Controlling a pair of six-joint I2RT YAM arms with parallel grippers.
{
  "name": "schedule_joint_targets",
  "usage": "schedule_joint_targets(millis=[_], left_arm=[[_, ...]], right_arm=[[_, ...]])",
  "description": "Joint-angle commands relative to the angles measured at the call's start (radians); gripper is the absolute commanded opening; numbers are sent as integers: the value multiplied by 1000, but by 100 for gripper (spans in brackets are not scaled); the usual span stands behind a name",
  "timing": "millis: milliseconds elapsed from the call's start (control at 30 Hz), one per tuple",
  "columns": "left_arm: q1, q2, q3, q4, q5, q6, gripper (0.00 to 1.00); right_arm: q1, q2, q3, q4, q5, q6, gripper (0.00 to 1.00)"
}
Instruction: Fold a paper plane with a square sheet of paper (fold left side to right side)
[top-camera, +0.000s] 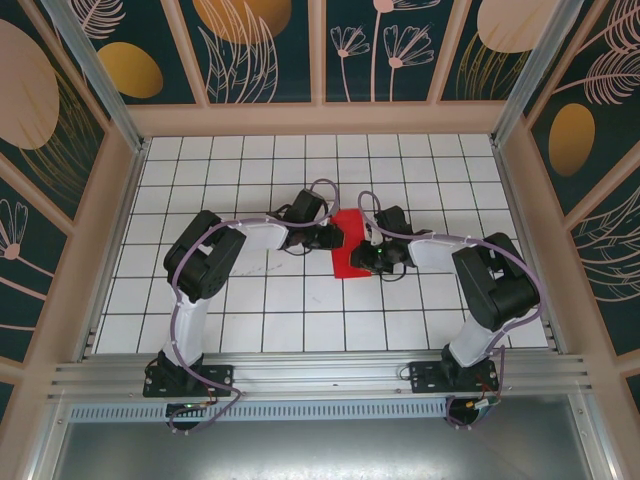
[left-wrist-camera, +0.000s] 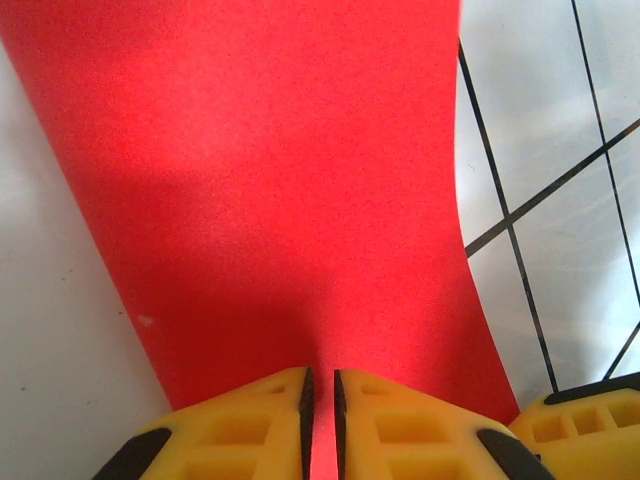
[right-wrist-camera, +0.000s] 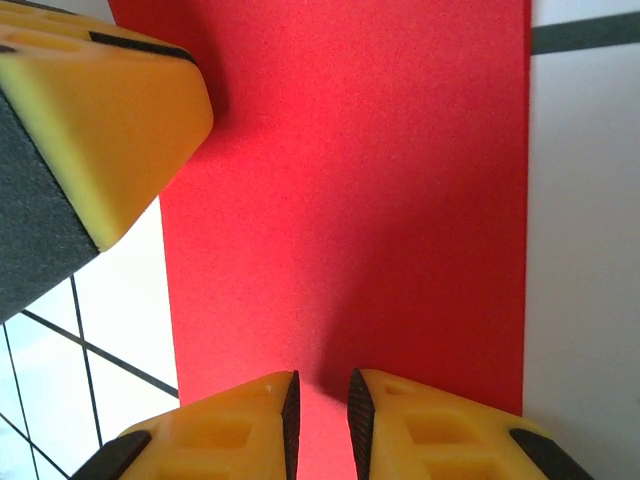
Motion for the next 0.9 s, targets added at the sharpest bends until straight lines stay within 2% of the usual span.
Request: schedule_joint_targets(millis=[0,567,867], left_arm=[[0,-15,56,-61,-20,11,19],[17,71,71,-41,-80,12,17],[62,106,104,-42,-129,7,17]], right_arm=[[9,49,-32,-84,53,6,24],[8,71,-24,-110,83,-1,24],[10,75,-30,-136,99,-17,24]])
